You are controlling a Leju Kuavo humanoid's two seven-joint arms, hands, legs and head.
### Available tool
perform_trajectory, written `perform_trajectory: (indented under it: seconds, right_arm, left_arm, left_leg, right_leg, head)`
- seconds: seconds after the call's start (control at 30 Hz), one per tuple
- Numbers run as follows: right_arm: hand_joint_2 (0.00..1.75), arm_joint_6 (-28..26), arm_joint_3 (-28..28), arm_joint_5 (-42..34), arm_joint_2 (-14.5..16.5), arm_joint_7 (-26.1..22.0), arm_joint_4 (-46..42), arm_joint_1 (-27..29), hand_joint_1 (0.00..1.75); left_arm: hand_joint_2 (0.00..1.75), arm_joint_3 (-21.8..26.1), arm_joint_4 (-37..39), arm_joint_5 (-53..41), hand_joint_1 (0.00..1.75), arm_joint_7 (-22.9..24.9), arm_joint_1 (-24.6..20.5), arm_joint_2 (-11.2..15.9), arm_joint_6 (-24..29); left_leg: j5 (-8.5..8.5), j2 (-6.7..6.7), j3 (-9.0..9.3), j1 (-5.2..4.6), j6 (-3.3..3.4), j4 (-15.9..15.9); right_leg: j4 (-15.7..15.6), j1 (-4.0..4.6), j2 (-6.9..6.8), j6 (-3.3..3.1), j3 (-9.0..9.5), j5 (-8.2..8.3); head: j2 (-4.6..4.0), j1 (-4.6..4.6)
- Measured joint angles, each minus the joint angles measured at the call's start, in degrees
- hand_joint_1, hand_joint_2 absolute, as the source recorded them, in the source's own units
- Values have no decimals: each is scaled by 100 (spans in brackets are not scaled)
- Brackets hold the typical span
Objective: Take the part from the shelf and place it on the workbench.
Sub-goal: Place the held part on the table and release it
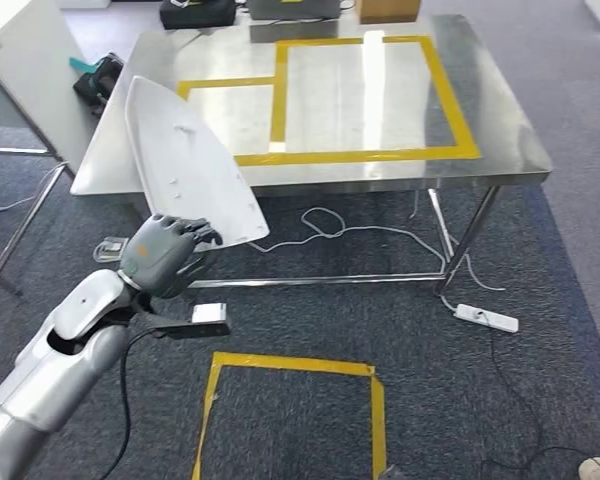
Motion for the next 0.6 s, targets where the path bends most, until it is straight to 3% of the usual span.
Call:
perform_trajectory:
  seconds: [0.07, 0.13, 0.17, 0.23, 0.27, 0.3, 0.33, 0.37, 0.4, 0.43, 0.47, 0.5, 0.53, 0.57, 0.6]
  right_arm:
    - [0, -10, 0, 1, -6, 3, -8, 23, 0]
    - [0, -12, 0, 2, -5, 0, -12, 50, 0]
    - [0, -11, 0, 3, -5, -1, -12, 70, 0]
    - [0, -11, 0, 4, -5, -1, -12, 107, 0]
    - [0, -11, 0, 5, -5, -2, -13, 114, 0]
    - [0, -10, 0, 5, -5, -3, -13, 114, 0]
    - [0, -9, 0, 7, -4, -5, -13, 110, 0]
    - [0, -7, 0, 9, 3, -7, -9, 113, 0]
    - [0, -5, 0, 12, 9, -8, -2, 111, 0]
    - [0, -4, 0, 14, 13, -8, 3, 97, 0]
    - [0, -1, 1, 18, 15, -11, 8, 79, 0]
    - [0, -1, 1, 19, 8, -13, 7, 48, 0]
    - [0, -3, 2, 20, -5, -14, 0, 17, 0]
    - [0, -4, 3, 21, -20, -16, -7, -3, 0]
    - [0, -8, 3, 20, -32, -15, -12, -21, 0]
  left_arm:
    - [175, 8, 28, 21, 175, 0, 9, -10, 22]
    - [175, 12, 67, 37, 175, 0, 30, -18, 48]
    - [175, 13, 97, 47, 175, 0, 57, -20, 57]
    - [175, 14, 162, 61, 175, 0, 124, -20, 63]
    - [175, 15, 186, 68, 175, 0, 147, -18, 65]
    - [175, 20, 206, 78, 175, 0, 159, -13, 68]
    - [175, 29, 221, 95, 175, 0, 163, -7, 74]
    - [175, 39, 234, 115, 175, 0, 167, 1, 83]
    - [175, 51, 249, 143, 175, 0, 177, 16, 97]
    - [175, 66, 261, 168, 175, 0, 189, 32, 113]
    - [175, 81, 270, 194, 175, -3, 203, 46, 129]
    - [175, 106, 280, 222, 175, -8, 210, 56, 145]
    - [175, 136, 284, 248, 175, -16, 210, 56, 159]
    - [175, 168, 291, 275, 175, -26, 208, 56, 174]
    - [175, 195, 302, 294, 175, -36, 205, 54, 187]
  left_leg:
    - [121, 49, -71, 8, -44, 165]
    - [259, 143, -468, -6, -60, 789]
    - [194, 177, -739, -25, -44, 1164]
    - [-227, 190, -1162, -83, 35, 1580]
    - [-430, 190, -1273, -123, 96, 1564]
    - [-518, 190, -1321, -172, 173, 1407]
    - [-407, 187, -1325, -236, 276, 1133]
    - [-35, 184, -1293, -315, 399, 766]
    - [461, 168, -1252, -410, 509, 363]
    - [935, 136, -1196, -486, 582, 21]
    - [1250, 106, -1145, -527, 589, -210]
    - [1338, 75, -1101, -539, 550, -315]
    - [1308, 58, -1042, -514, 506, -316]
    - [1238, 54, -987, -491, 482, -290]
    - [1178, 52, -924, -480, 495, -265]
  right_leg:
    - [25, 9, 0, -94, 76, -19]
    - [-63, 38, 10, -156, 250, -72]
    - [-143, 58, 7, -182, 372, -107]
    - [-327, 116, 10, -232, 655, -189]
    - [-410, 152, 15, -255, 806, -239]
    - [-482, 191, 22, -273, 960, -299]
    - [-545, 232, 26, -285, 1116, -368]
    - [-601, 259, 27, -294, 1243, -444]
    - [-643, 292, 38, -294, 1356, -531]
    - [-681, 324, 42, -302, 1450, -632]
    - [-718, 354, 51, -322, 1552, -714]
    - [-716, 390, 58, -339, 1645, -759]
    - [-656, 408, 58, -355, 1679, -766]
    - [-462, 415, 41, -345, 1633, -693]
    - [-133, 415, 6, -312, 1461, -610]
  head:
    - [1, -61]
    - [1, -95]
    - [1, -110]
    - [1, -117]
    - [1, -119]
    - [1, -122]
    - [1, -124]
    - [1, -121]
    - [0, -112]
    - [-1, -104]
    - [-1, -86]
    - [-2, -75]
    - [-1, -70]
    - [-1, -61]
    - [-1, -62]
